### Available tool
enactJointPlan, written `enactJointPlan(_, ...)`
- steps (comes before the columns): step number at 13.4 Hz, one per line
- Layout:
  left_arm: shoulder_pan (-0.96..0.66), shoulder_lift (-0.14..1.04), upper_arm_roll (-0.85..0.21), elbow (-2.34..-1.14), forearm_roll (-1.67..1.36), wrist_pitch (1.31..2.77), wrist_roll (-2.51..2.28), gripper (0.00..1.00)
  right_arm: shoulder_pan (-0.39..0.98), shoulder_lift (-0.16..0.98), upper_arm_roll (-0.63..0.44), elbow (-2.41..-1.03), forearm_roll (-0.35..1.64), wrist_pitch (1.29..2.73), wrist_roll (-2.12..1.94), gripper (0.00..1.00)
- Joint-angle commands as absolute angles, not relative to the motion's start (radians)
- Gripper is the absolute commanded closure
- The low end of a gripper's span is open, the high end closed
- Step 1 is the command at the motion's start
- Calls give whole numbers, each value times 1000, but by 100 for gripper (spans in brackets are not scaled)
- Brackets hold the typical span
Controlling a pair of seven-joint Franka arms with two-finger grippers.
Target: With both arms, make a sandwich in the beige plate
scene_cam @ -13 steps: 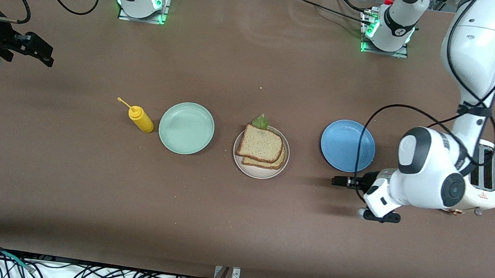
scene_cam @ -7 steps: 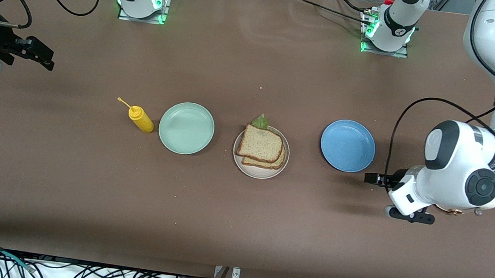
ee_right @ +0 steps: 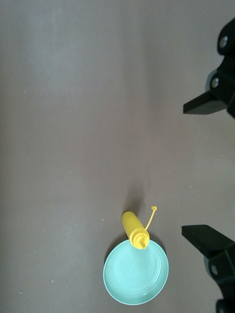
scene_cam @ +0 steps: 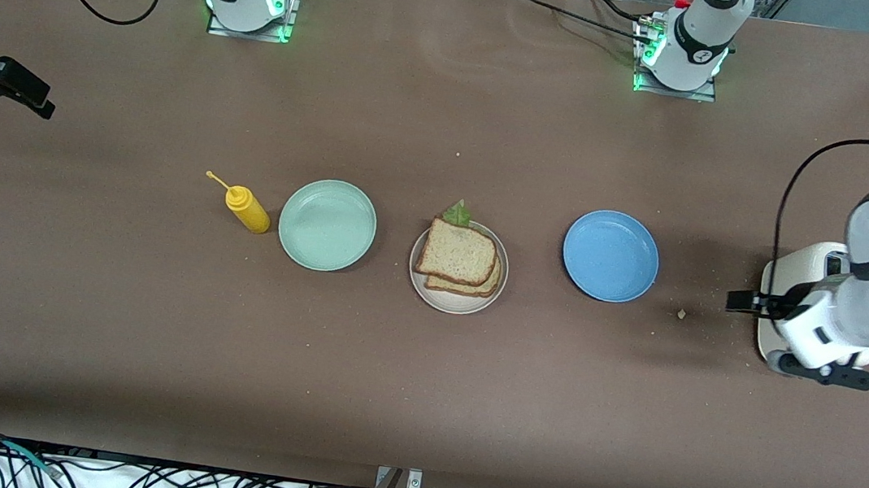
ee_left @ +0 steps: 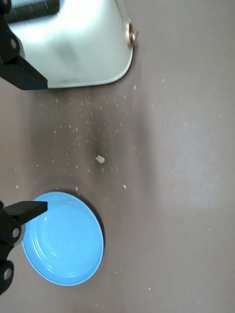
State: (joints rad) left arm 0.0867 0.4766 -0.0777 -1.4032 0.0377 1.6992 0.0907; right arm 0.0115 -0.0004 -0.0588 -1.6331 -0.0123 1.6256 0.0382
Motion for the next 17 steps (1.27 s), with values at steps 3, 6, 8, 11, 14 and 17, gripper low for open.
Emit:
enactJointPlan(3, 94, 375, -87, -1410, 86, 1596, 106, 0, -5, -3, -31, -1614, 8, 1598, 34, 0)
enactJointPlan(6, 84, 290, -87, -1437, 84, 1572, 101, 0, 2, -3, -6, -1611, 2, 1603, 37, 0)
enactJointPlan(8, 81, 226, -87, -1471, 81, 1546, 100, 0, 2, -3, -6, -1611, 2, 1600, 31, 0)
enactJointPlan(11, 51, 125, -58, -1548, 72, 1536, 65, 0, -2, 0, -9, -1611, 5, 1605, 22, 0)
enactJointPlan(14, 26, 46, -34, -1545, 19, 1435, 58, 0, -6, 0, -15, -1611, 6, 1605, 23, 0)
enactJointPlan(17, -15, -4, -3, -1534, 17, 1372, 57, 0, -6, -2, -14, -1611, 6, 1605, 26, 0)
